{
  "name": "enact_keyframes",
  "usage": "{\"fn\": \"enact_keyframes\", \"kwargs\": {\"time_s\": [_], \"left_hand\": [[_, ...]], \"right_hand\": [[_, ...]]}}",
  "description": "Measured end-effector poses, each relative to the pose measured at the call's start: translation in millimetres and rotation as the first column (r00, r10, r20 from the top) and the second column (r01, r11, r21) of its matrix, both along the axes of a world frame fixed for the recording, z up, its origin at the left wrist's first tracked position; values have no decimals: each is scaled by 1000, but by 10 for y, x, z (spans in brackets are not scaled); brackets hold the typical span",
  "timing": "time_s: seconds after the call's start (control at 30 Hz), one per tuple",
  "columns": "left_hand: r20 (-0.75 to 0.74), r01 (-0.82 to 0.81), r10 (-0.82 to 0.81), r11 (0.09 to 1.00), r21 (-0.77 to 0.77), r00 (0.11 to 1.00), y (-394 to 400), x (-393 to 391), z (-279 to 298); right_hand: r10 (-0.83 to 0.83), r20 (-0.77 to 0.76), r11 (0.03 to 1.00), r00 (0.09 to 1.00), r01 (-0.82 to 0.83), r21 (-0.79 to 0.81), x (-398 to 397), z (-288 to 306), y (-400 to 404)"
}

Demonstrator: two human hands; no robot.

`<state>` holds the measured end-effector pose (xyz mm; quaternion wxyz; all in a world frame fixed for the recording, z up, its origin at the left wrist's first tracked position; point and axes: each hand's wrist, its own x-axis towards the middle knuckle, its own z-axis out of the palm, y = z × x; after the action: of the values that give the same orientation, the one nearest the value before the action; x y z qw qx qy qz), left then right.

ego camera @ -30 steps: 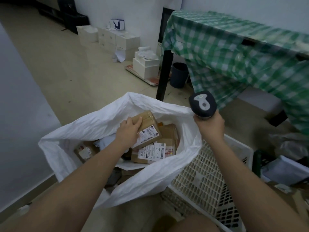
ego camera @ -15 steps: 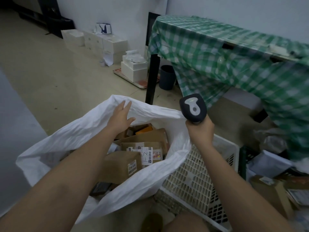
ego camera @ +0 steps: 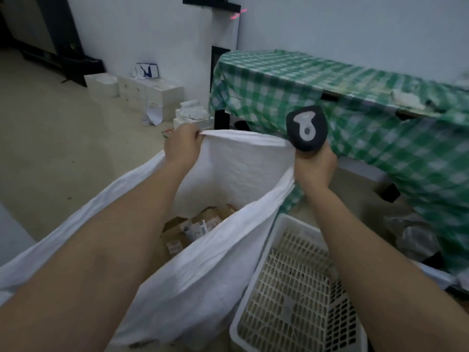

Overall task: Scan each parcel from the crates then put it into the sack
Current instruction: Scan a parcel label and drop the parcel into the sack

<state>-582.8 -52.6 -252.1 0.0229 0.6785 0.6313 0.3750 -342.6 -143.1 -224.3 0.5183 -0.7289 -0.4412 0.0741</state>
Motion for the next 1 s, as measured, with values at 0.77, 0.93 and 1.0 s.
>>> {"fn": "enact_keyframes", "kwargs": {"time_s": [0.77, 0.93, 1.0], "left_hand": [[345, 434, -325, 844, -314, 881, -552, 37, -232], [420, 432, -291, 853, -293, 860, -786, 13, -295], [415, 414, -274, 861, -296, 867, -911, -20, -370]], "right_hand": [[116, -59, 950, 992, -128, -284, 217, -458, -970], [89, -69, 946, 994, -106, -305, 197, -630, -1169], [84, -51, 943, 995, -96, -317, 175, -661, -1223]]}}
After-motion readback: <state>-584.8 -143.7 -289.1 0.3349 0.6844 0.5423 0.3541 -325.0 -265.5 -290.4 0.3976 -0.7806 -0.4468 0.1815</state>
